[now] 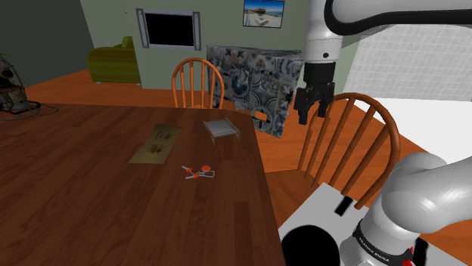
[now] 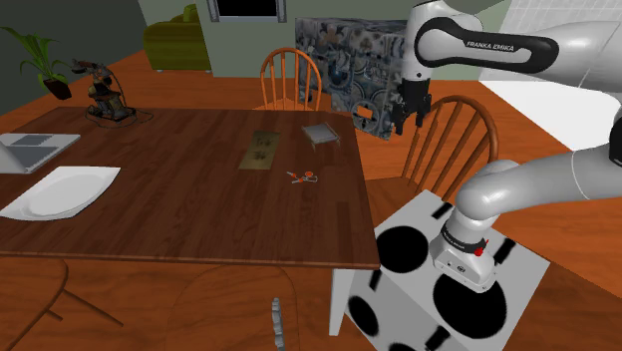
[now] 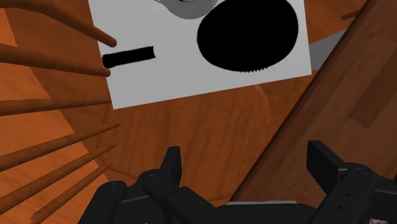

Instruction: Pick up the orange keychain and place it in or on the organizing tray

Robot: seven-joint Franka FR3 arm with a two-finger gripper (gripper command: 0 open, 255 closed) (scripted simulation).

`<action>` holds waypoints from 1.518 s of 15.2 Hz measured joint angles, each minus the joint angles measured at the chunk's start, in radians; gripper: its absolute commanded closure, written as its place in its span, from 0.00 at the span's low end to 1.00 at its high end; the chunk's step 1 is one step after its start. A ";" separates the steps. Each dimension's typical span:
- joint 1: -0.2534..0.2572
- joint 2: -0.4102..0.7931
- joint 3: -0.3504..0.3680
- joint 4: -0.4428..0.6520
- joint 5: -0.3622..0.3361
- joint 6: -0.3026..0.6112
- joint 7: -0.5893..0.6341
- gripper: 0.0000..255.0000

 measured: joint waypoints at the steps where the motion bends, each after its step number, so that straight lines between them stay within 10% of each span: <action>1: 0.000 0.000 0.000 0.000 0.000 0.000 0.000 0.00; 23: 0.118 0.677 0.166 0.235 -0.023 0.525 -0.087 0.00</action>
